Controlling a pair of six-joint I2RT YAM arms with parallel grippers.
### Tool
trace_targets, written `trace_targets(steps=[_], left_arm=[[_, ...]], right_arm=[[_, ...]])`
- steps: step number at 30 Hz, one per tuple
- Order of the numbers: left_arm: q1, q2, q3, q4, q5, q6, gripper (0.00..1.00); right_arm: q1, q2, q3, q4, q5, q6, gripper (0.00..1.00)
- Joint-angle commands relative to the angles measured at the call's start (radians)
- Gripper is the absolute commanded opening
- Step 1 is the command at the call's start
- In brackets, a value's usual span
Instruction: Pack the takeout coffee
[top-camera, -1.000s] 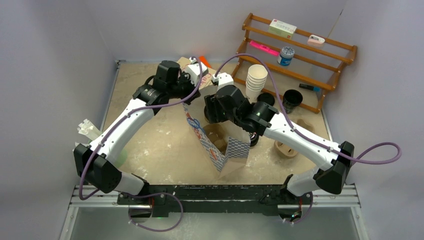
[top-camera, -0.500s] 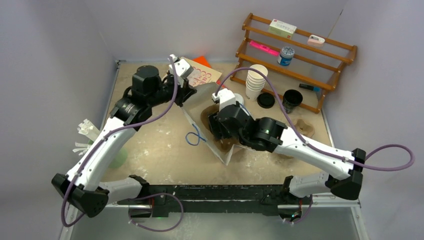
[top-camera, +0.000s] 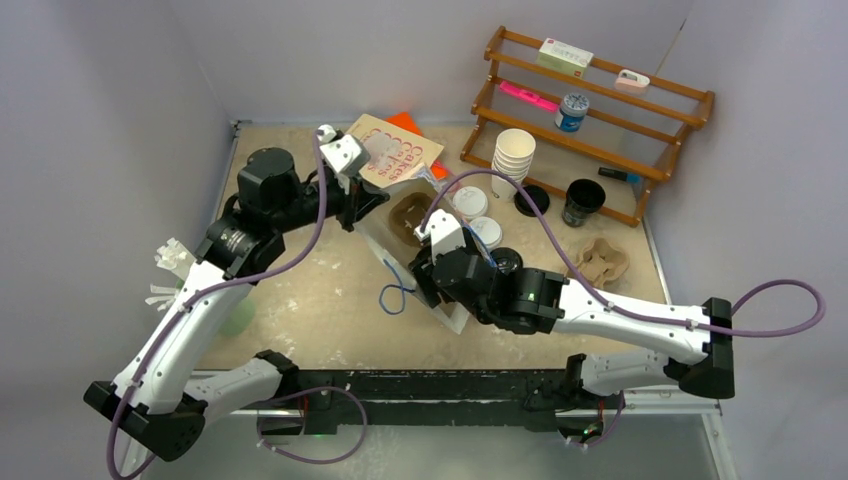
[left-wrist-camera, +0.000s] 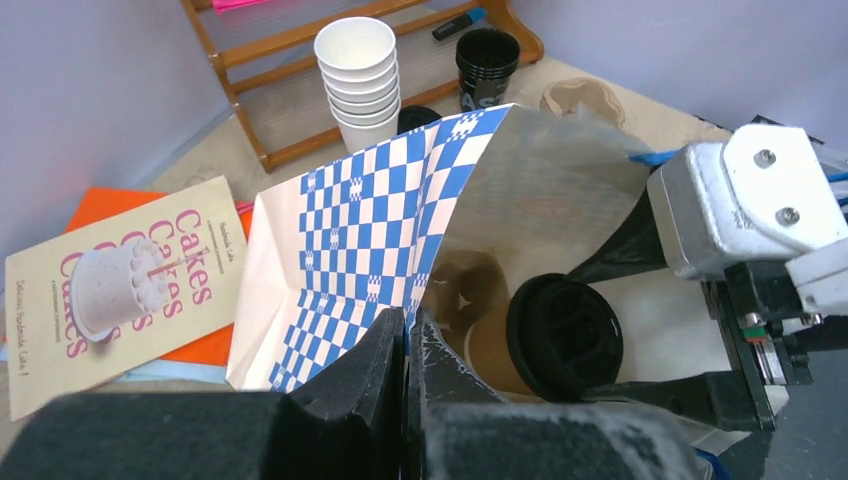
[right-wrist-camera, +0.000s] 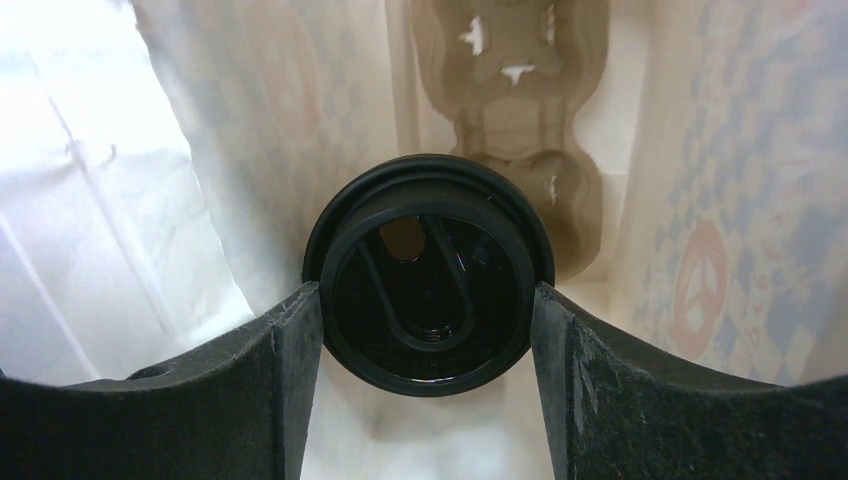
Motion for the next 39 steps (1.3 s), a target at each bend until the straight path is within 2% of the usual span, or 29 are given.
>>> trace_targets(steps=[1, 7, 10, 14, 19, 27, 32, 36, 39], left_arm=[[0.001, -0.02, 0.023, -0.062, -0.011, -0.035, 0.0], [0.002, 0.02, 0.08, -0.099, -0.024, -0.135, 0.0], [0.002, 0.056, 0.108, -0.089, 0.031, -0.128, 0.0], [0.002, 0.122, 0.13, -0.09, 0.074, -0.097, 0.0], [0.002, 0.195, 0.17, -0.068, 0.104, -0.209, 0.0], [0.002, 0.278, 0.302, -0.179, 0.173, -0.341, 0.0], [0.002, 0.274, 0.271, -0.226, 0.216, -0.424, 0.0], [0.002, 0.268, 0.274, -0.345, 0.185, -0.43, 0.0], [0.002, 0.227, 0.229, -0.335, 0.17, -0.458, 0.0]], right_arm=[[0.002, -0.004, 0.034, 0.12, 0.07, -0.067, 0.38], [0.002, -0.024, 0.01, 0.265, 0.093, -0.132, 0.36], [-0.003, -0.031, -0.031, 0.372, 0.109, -0.19, 0.37], [-0.043, 0.031, -0.022, 0.407, 0.053, -0.182, 0.38], [-0.055, 0.158, 0.129, 0.259, -0.002, -0.063, 0.34], [-0.078, 0.209, 0.258, 0.133, 0.016, -0.002, 0.35], [-0.086, 0.213, 0.231, 0.063, 0.016, 0.059, 0.34], [-0.086, 0.149, 0.17, 0.038, -0.029, 0.079, 0.34], [-0.086, 0.104, 0.106, 0.034, -0.023, 0.068, 0.34]])
